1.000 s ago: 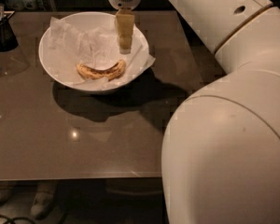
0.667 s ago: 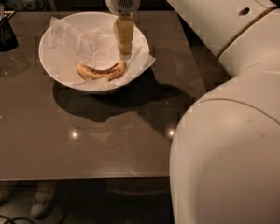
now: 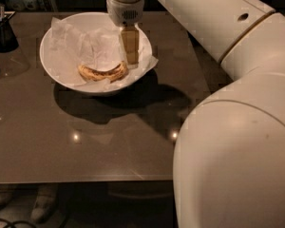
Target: Pick banana from white bowl
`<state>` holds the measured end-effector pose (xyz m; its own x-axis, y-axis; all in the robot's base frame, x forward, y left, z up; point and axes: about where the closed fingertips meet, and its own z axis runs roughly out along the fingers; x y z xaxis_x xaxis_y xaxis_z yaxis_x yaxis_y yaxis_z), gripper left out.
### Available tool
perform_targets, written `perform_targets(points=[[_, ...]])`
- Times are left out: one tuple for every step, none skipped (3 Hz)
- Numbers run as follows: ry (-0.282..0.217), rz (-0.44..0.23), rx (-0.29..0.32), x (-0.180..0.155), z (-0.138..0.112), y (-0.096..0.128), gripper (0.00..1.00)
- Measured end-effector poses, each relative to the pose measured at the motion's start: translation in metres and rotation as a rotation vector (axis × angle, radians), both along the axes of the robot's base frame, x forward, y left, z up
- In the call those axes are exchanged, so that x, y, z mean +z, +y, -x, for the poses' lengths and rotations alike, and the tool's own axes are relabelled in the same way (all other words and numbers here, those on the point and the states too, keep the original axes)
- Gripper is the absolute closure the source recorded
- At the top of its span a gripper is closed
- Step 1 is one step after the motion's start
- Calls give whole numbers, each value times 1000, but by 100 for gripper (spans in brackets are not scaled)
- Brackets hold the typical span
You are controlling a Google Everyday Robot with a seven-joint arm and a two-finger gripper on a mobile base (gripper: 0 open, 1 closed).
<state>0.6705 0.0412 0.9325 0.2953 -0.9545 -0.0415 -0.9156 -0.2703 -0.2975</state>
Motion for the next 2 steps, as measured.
perform_targets(points=[[10,41,38,-11,-3,5,5],[0,94,83,-17,-7,15,6]])
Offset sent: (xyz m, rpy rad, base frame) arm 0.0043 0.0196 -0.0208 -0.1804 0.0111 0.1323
